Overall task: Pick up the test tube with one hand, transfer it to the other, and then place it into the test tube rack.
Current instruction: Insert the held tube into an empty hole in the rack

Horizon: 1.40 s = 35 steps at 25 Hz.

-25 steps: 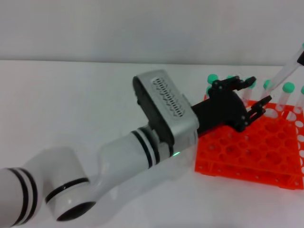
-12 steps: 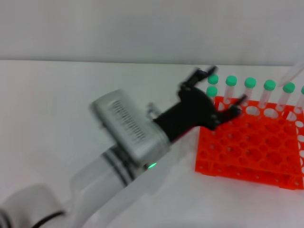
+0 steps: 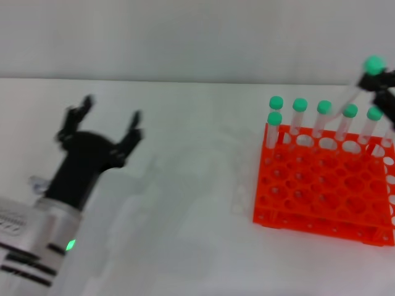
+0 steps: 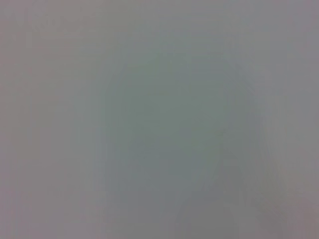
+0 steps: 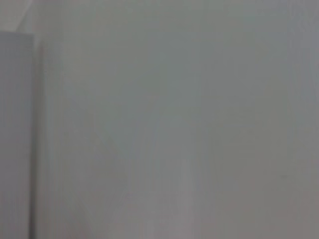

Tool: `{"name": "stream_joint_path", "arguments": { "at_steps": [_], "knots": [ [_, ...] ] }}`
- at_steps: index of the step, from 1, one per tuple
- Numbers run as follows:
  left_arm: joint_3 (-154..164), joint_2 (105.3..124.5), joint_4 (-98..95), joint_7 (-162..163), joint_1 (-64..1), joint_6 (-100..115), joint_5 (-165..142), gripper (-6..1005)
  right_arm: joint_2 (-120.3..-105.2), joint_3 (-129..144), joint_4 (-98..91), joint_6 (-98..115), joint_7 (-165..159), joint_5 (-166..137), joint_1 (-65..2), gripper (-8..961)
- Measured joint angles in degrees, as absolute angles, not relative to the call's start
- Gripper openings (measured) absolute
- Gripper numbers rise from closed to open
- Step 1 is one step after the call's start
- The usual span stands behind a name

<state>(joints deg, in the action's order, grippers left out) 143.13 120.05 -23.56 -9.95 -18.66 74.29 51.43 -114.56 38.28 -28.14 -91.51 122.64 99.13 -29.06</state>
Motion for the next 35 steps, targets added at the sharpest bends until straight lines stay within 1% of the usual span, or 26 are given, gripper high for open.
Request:
{"name": "stream_joint_path", "arguments": {
  "at_steps": [2,10,16,35],
  "knots": [
    [142.5,120.06,-21.1,-7.5,-17.8,74.4,53.1,883,-115.22,39.6,-27.9,-90.7,123.7,98.0,-30.1,188],
    [142.3,120.06,-16.2,3.4,-17.4,74.1,56.9,880,-115.95,48.3,-25.6,-83.9,127.0,98.5,-33.5,188],
    [142.6,120.06,-16.1,3.5,-17.9,72.9,56.9,879,-115.99,49.9,-21.7,-79.7,129.8,99.1,-36.4,187],
    [142.6,120.06,-16.3,3.7,-17.9,72.4,56.9,879,-115.89,50.3,-21.5,-73.8,129.9,99.1,-35.9,188]
  ]
}}
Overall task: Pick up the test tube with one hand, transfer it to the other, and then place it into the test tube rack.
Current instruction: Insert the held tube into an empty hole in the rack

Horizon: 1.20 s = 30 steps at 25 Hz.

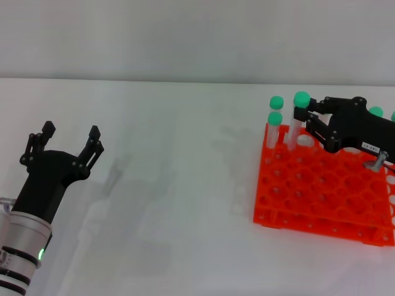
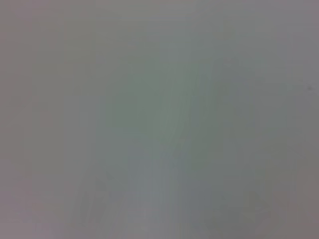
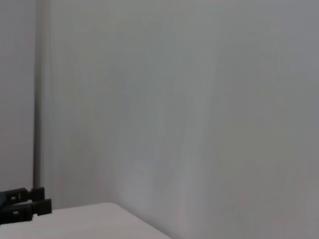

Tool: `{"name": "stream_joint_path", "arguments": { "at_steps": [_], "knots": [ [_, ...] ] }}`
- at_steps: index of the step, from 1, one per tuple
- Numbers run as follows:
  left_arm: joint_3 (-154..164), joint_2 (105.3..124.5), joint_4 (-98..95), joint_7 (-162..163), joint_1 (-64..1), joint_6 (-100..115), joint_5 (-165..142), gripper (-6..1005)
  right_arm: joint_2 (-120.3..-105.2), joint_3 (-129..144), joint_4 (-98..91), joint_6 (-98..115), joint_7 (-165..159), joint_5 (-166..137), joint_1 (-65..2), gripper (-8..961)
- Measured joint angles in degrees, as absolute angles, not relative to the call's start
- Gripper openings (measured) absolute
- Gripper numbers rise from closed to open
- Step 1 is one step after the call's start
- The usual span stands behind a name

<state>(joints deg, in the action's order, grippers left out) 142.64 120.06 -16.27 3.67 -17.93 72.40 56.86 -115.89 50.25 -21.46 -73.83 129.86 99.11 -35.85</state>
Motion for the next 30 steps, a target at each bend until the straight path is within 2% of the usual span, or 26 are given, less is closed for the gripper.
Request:
{"name": "stream_joint_path", "arguments": {
  "at_steps": [30],
  "knots": [
    [142.6,120.06,-16.3,3.7,-18.1,72.3,56.9,879,-116.19,50.3,-13.4,-66.2,137.1,100.4,-38.3,187]
  ]
}}
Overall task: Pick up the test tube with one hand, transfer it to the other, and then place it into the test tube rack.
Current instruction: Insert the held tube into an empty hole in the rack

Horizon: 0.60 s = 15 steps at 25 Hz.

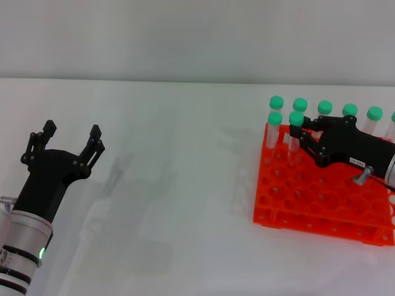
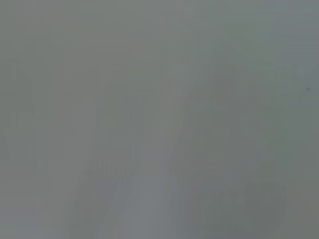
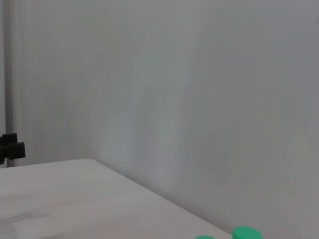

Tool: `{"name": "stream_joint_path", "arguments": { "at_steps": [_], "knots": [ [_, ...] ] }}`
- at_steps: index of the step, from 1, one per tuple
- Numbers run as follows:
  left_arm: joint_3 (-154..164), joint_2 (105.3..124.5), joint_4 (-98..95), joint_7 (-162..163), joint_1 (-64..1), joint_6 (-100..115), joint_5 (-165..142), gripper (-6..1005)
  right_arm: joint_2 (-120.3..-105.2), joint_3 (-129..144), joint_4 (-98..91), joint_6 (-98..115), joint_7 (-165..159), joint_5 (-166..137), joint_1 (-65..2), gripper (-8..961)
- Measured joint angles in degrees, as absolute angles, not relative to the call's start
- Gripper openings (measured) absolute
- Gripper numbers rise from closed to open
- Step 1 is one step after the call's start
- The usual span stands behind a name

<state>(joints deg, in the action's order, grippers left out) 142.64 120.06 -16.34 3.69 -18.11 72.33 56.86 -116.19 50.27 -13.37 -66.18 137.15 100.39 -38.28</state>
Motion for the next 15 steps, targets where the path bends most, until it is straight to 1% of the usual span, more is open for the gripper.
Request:
{"name": "stream_joint_path", "arguments": {
  "at_steps": [4,11,15],
  "knots": [
    [142.6,120.06,-16.4,3.7,-18.3,72.3,56.9,879,-116.13,50.2,-13.4,-66.0,136.8,100.4,-38.1,187],
    [142.6,120.06,-16.2,3.7,-18.5,72.3,56.9,879,-116.03,49.9,-13.5,-66.4,135.6,100.4,-36.8,406],
    [142.6,120.06,-16.2,3.7,-18.5,72.3,56.9,879,-115.68,49.8,-14.0,-69.2,135.2,100.5,-34.8,543]
  ]
}}
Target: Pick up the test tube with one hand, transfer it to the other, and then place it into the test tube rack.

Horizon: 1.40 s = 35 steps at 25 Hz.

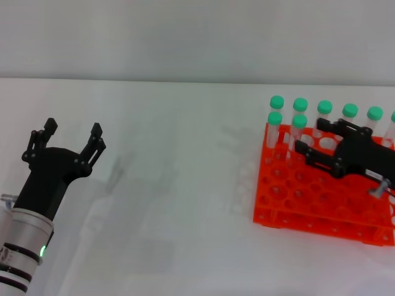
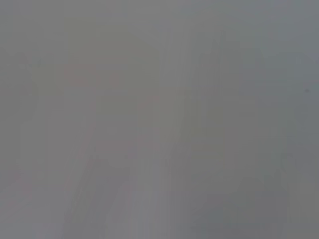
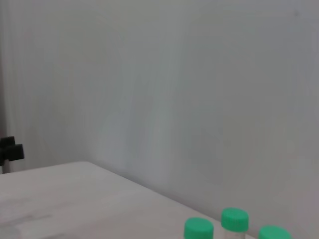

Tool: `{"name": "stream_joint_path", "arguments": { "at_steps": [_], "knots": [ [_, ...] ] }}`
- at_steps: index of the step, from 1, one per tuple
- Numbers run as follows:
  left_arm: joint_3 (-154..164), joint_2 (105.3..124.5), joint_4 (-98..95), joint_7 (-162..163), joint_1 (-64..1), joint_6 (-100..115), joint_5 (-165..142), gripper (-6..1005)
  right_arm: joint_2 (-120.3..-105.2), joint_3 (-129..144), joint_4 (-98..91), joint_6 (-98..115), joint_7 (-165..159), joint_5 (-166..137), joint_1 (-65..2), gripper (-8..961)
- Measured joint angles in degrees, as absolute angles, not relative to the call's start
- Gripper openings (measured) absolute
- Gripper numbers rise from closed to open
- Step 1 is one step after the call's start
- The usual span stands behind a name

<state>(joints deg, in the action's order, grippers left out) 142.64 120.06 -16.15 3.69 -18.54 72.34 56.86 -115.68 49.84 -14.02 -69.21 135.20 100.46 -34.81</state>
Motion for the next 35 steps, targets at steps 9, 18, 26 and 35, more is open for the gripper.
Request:
{"name": "stream_joint_path", "arguments": {
  "at_steps": [9,18,26,35],
  "knots": [
    [142.3,119.99,-16.1,3.7,-18.8,72.5,56.9,880,-115.16,47.1,-20.2,-76.9,135.9,109.9,-21.7,734],
    [142.3,119.88,-16.1,3.7,-19.7,72.7,56.9,879,-115.29,24.4,-6.6,-75.7,147.6,126.0,-18.3,859],
    [142.5,119.88,-16.5,6.1,-19.7,73.1,56.8,880,-115.36,20.1,-4.8,-72.6,149.6,126.4,-19.2,859],
    [142.5,119.88,-16.3,8.1,-19.6,73.2,56.6,880,-115.56,20.2,-2.8,-71.9,149.6,126.4,-19.9,859]
  ]
}}
